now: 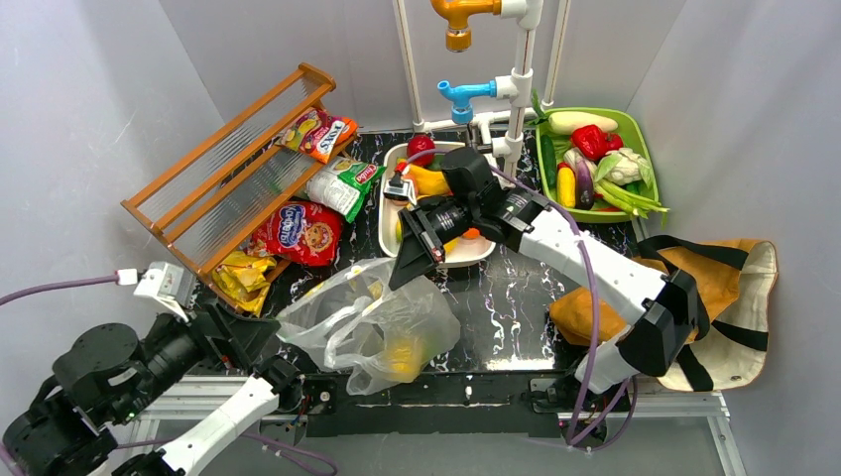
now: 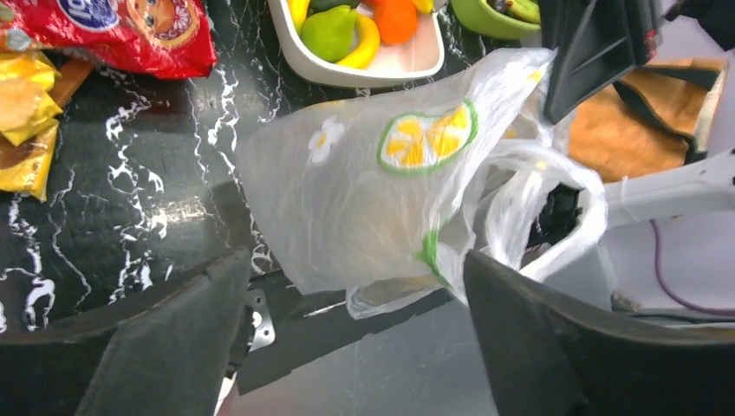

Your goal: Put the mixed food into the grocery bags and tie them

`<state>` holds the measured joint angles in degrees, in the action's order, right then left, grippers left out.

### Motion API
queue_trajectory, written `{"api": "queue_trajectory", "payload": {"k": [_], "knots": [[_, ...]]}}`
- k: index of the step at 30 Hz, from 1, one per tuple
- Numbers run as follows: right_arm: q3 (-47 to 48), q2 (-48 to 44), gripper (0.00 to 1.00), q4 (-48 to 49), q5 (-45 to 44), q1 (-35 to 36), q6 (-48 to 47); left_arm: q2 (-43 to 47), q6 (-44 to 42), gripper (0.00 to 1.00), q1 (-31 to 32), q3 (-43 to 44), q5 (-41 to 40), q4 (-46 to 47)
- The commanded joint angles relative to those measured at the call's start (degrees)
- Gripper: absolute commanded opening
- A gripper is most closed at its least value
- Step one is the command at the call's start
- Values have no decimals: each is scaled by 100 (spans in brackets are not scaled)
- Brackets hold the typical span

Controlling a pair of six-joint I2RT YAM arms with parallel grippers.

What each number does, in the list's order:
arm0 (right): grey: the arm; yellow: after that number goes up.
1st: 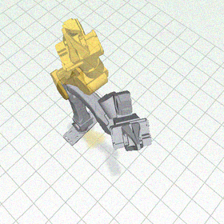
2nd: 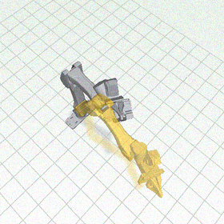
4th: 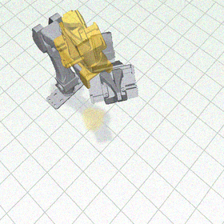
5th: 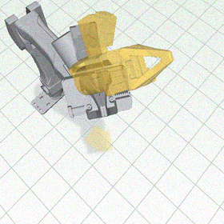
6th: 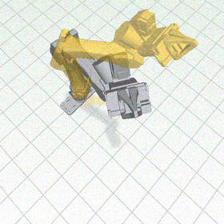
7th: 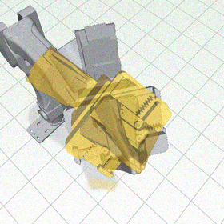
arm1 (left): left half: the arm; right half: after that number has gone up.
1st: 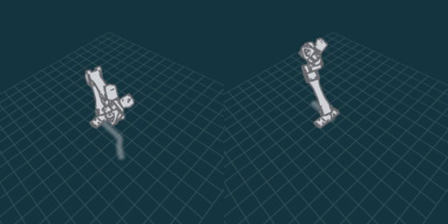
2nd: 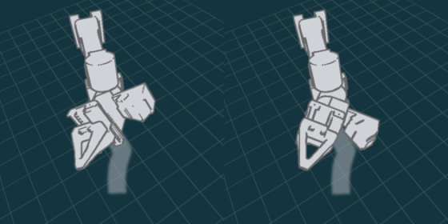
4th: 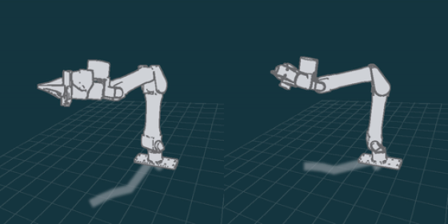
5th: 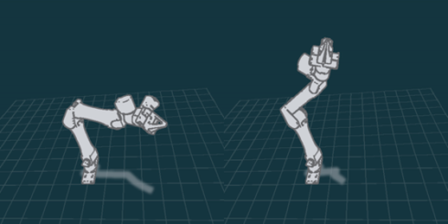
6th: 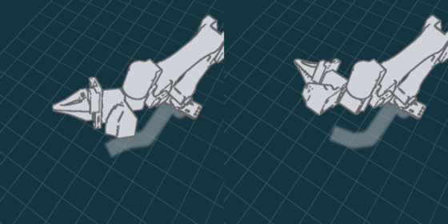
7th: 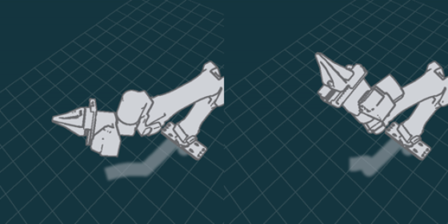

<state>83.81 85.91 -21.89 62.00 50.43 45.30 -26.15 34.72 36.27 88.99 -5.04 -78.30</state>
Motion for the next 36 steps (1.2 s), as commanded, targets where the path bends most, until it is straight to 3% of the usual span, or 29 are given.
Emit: {"api": "queue_trajectory", "payload": {"k": [1, 9, 17, 21, 23, 25, 30, 36], "knots": [[295, 336, 1, 384, 1005, -25, 41, -788, -806, 98, -16, 839, -80, -85], [1230, 898, 1, -1087, 1307, -29, -1036, -2768, -2548, 97, -15, 1961, 894, 731], [1679, 1179, 1, -2300, 1234, -85, -1973, -3549, -2812, 87, -19, 1194, 2292, 1228], [1726, 1185, 1, -2327, 1174, -145, -1997, -3494, -2930, 68, -18, 796, 2536, 1324], [1740, 1199, 1, -2294, 1171, -171, -1956, -3456, -2993, 64, -15, 706, 2708, 1368], [1787, 1224, 1, -2325, 1167, -190, -1960, -3395, -3014, 66, -15, 631, 2846, 1437], [1929, 1337, 1, -2566, 1121, -207, -2043, -3186, -3040, 93, -15, 663, 2839, 1746], [2070, 1480, 1, -3035, 1070, -220, -2372, -3434, -3403, 93, -21, 593, 3053, 1514]]}}
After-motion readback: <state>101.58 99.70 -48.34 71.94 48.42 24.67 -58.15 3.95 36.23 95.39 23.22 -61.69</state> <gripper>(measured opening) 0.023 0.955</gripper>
